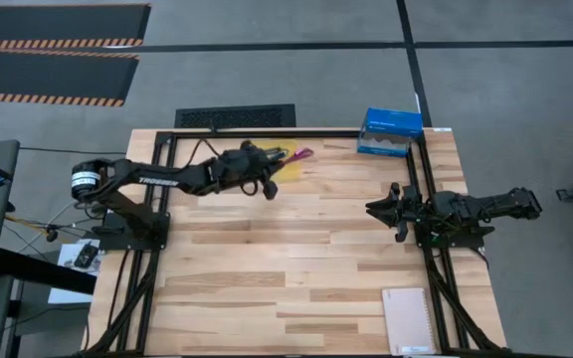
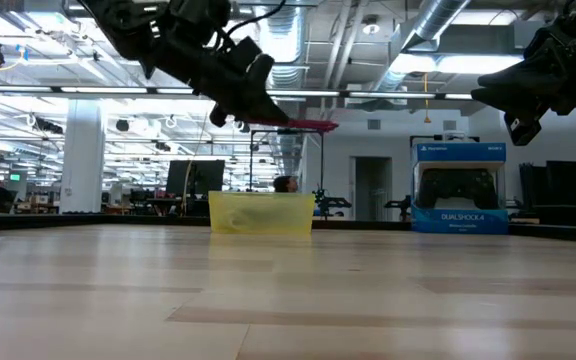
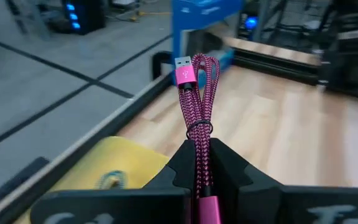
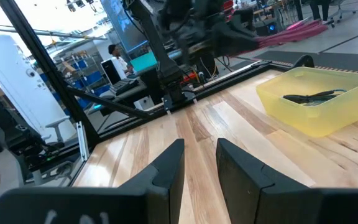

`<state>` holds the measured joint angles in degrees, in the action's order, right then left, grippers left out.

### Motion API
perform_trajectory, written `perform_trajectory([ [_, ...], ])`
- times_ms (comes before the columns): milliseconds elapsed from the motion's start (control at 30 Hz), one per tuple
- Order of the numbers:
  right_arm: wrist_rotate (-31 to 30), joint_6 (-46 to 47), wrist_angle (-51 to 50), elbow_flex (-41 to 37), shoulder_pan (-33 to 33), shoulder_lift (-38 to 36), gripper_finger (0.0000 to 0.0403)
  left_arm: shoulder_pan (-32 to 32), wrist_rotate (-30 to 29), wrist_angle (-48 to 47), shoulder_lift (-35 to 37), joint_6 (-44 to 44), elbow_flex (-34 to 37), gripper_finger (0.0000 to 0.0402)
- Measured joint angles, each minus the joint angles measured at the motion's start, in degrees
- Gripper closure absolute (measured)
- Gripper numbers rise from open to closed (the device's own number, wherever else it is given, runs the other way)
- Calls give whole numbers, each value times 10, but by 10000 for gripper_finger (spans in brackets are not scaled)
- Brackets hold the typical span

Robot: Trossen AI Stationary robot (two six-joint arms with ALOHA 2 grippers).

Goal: Pick and place USB-C Cables
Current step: Put the pink charger cable into the yellow bin

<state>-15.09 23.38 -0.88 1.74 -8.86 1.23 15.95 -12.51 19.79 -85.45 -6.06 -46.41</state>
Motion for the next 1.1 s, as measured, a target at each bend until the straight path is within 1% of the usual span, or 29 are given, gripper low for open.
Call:
perform_trajectory([
  [267,0,-1,0,0,0,0,284,80,9,-23,0,39,0,395],
  [467,0,-10,0,0,0,0,284,122,91,-26,0,74,0,395],
  [600,0,-10,0,0,0,0,284,146,128,-29,0,98,0,395],
  [733,0,-12,0,0,0,0,284,174,173,-52,0,129,0,395],
  [900,0,-13,0,0,0,0,284,207,203,-91,0,146,0,395],
  [1100,-3,-15,0,0,0,0,284,220,243,-98,-7,170,0,395],
])
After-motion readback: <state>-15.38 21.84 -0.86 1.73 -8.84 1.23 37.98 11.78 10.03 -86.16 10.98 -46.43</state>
